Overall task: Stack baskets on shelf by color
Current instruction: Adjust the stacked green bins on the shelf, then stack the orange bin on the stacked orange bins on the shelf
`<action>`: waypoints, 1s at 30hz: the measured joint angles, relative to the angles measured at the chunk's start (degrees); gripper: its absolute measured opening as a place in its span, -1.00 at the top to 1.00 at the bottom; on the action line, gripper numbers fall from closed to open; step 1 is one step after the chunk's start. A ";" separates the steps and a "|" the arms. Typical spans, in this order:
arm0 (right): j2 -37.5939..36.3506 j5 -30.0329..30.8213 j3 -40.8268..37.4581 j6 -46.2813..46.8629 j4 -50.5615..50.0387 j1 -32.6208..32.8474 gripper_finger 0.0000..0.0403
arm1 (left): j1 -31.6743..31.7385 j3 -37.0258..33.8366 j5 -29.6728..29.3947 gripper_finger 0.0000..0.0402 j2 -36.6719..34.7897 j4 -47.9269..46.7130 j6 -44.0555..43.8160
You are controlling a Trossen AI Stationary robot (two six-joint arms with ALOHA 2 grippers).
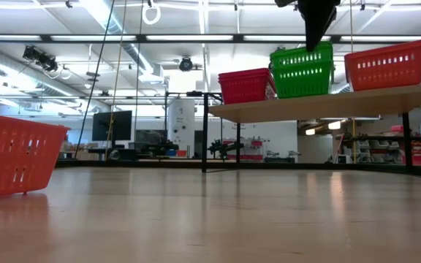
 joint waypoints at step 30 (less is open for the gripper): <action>-0.02 -4.56 -0.04 9.85 7.75 7.84 0.23 | 0.00 0.00 0.00 0.75 0.00 -0.02 0.00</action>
